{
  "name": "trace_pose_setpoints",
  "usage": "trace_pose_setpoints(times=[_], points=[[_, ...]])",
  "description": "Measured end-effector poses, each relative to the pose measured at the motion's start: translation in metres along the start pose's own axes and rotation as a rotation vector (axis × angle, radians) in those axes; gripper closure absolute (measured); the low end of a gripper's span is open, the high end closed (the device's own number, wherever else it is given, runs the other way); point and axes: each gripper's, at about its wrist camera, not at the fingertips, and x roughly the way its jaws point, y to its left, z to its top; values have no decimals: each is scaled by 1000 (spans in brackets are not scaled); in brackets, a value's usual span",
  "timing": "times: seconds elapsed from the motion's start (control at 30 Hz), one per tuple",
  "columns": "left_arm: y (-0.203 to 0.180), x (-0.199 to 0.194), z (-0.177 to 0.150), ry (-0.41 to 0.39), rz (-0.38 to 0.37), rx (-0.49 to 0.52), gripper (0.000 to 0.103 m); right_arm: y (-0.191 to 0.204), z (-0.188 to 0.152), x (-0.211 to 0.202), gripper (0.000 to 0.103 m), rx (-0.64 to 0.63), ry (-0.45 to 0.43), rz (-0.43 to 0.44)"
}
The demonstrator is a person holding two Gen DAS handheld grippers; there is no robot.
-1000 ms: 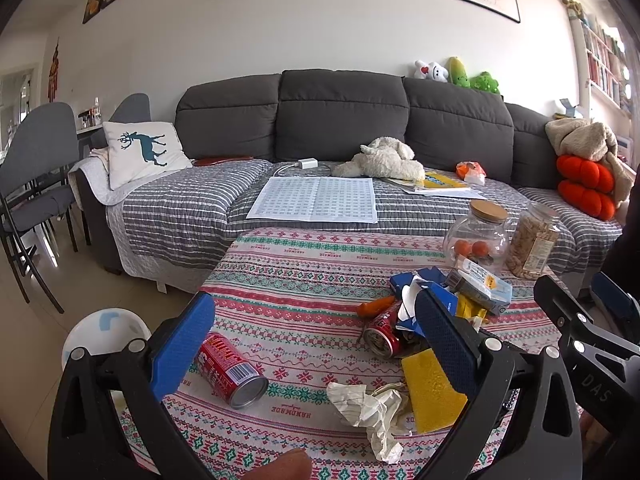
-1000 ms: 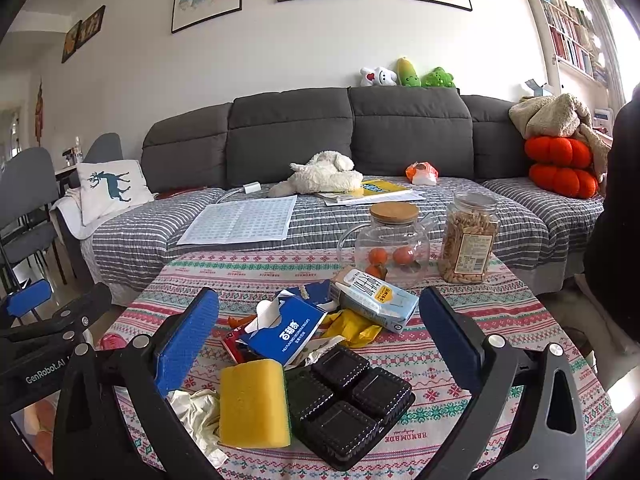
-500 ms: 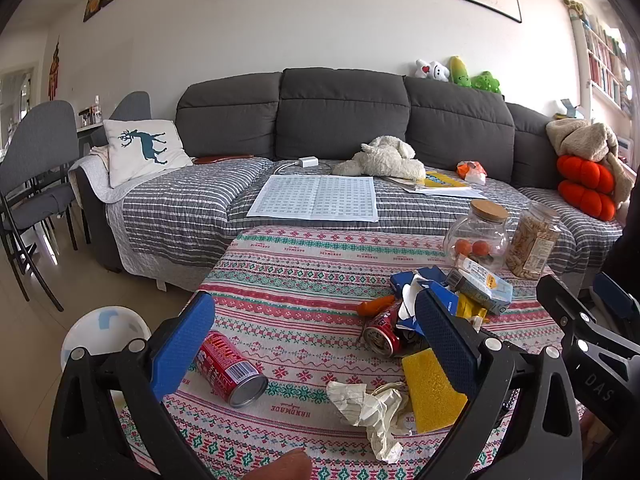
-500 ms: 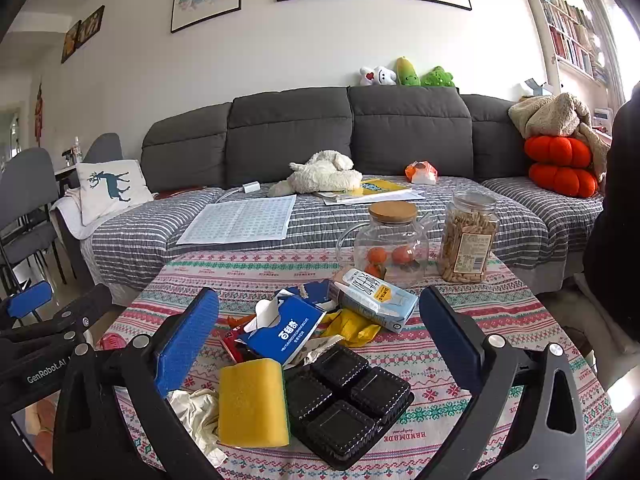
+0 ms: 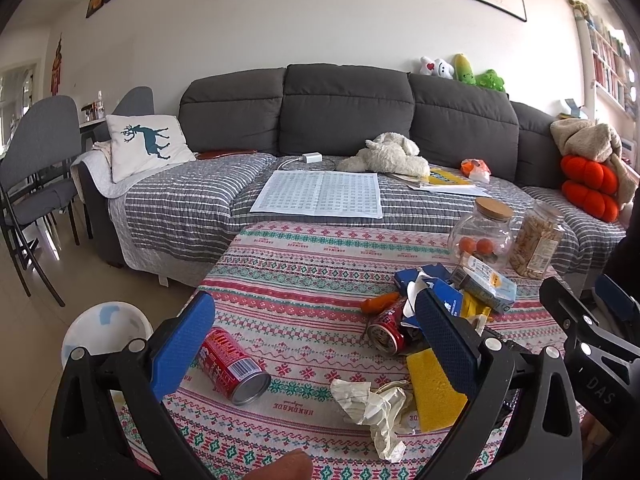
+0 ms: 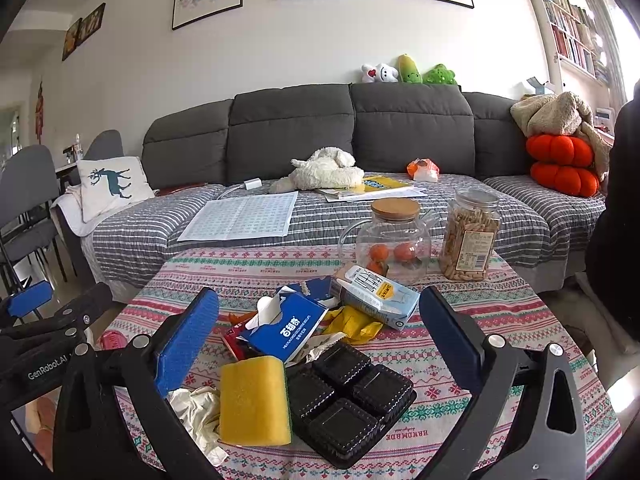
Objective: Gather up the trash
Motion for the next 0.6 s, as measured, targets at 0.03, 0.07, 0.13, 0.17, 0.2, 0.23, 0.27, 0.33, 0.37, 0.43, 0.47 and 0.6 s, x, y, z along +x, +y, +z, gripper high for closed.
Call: trace_pose_setpoints(times=[0.03, 0.07, 0.13, 0.17, 0.2, 0.23, 0.27, 0.33, 0.37, 0.43, 0.47, 0.6], points=[[0, 1, 0, 2, 1, 0, 6, 0, 0, 0, 7, 1, 2, 1], [0, 1, -1, 6, 3, -1, 6, 0, 0, 1, 7, 2, 3, 1], [1, 3, -1, 13, 6, -3, 6, 0, 0, 1, 7, 3, 6, 1], [2, 5, -2, 18, 9, -4, 6, 0, 0, 2, 7, 4, 10, 2], [2, 6, -2, 22, 13, -5, 6, 0, -1, 3, 7, 3, 16, 4], [4, 8, -3, 30, 21, -6, 6, 0, -1, 4, 7, 2, 24, 6], [6, 12, -3, 42, 34, -8, 6, 1, -2, 6, 7, 2, 35, 8], [15, 21, -2, 78, 63, -15, 6, 1, -3, 10, 7, 3, 62, 12], [20, 26, -2, 99, 67, -27, 6, 1, -3, 13, 7, 6, 75, 14], [36, 37, -1, 151, 67, -84, 6, 1, -5, 18, 7, 13, 103, 19], [43, 42, -1, 174, 66, -113, 6, 1, -5, 20, 7, 17, 114, 20], [66, 61, -4, 267, 84, -203, 6, 1, -9, 31, 7, 31, 179, 7]])
